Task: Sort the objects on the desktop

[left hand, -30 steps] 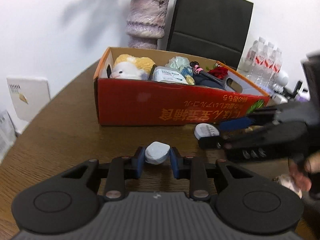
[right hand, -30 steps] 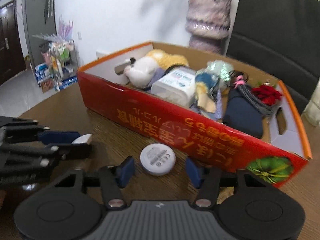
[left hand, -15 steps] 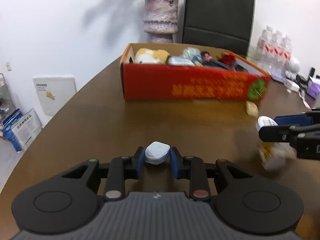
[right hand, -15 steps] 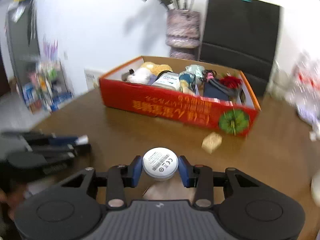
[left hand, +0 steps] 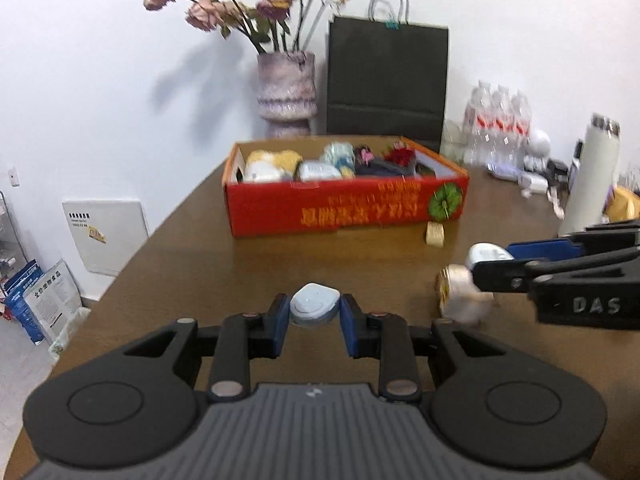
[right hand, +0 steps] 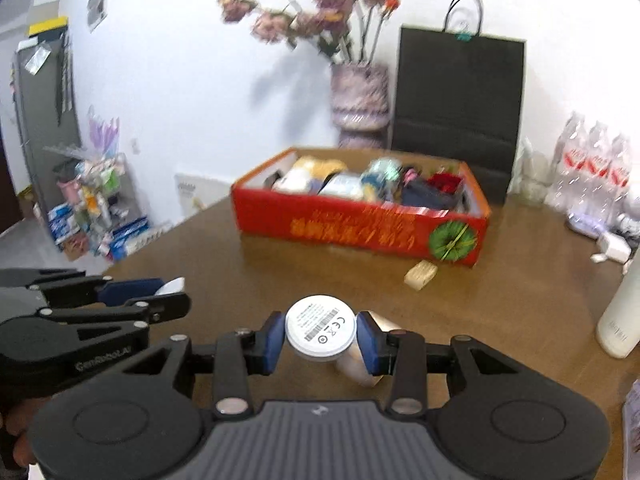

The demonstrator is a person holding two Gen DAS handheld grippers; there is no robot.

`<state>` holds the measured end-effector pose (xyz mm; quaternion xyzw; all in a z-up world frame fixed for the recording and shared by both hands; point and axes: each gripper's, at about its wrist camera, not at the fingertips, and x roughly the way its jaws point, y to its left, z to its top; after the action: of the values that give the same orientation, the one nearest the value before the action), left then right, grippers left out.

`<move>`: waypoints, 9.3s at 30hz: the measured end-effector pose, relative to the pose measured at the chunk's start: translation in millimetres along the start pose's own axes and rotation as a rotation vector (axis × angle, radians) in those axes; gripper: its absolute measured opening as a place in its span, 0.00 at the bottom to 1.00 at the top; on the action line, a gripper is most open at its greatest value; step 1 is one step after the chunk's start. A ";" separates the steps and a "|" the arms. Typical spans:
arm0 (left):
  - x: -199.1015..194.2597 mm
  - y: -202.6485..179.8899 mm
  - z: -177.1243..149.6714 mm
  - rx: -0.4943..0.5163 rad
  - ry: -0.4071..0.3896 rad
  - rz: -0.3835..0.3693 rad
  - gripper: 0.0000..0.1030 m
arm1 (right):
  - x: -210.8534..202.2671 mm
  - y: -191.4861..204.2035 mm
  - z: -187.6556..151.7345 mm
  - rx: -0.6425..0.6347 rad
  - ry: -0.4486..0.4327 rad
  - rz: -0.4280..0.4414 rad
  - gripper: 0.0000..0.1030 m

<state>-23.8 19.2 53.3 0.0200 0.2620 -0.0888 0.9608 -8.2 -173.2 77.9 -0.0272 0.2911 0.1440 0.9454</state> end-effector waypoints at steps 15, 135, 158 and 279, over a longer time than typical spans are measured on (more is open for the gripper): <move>169.5 52.1 146.4 -0.027 0.095 -0.072 0.27 | 126.0 -73.0 156.4 0.053 0.014 0.058 0.37; 106.6 -62.9 35.5 -0.036 0.080 -0.080 0.21 | 74.6 -122.3 -38.0 0.239 0.009 -0.010 0.37; 12.8 -18.6 31.6 -0.071 -0.059 -0.058 0.21 | 14.3 -36.0 -13.9 0.140 0.001 0.040 0.37; 34.7 1.7 -48.0 -0.058 0.153 0.124 1.00 | 51.5 -3.4 -63.1 0.102 0.102 -0.156 1.00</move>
<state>-18.0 19.3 -5.6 0.0151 0.3351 -0.0199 0.9419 -0.8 -171.7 -3.2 -0.0090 0.3430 0.0535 0.9378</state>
